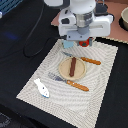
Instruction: Interact with the objects in diverse but meaningful ways.
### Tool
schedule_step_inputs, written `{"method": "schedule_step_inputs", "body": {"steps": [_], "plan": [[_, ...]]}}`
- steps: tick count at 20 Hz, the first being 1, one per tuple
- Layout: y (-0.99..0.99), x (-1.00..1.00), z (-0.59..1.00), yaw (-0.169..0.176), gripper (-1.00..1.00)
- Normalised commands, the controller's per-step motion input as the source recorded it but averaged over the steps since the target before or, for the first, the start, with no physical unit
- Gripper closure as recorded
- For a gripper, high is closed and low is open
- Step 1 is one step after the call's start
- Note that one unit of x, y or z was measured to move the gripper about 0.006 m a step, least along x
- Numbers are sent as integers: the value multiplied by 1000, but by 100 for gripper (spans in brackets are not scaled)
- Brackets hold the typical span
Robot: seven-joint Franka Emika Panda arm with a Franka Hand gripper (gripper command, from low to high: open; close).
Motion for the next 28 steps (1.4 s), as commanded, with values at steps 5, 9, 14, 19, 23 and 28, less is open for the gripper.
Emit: {"method": "schedule_step_inputs", "body": {"steps": [5,9,14,19,23,28], "plan": [[160,235,-23,0,100],[126,313,332,0,100],[171,417,587,0,100],[143,303,11,0,100],[115,267,-276,0,100],[110,255,-175,0,100]]}}
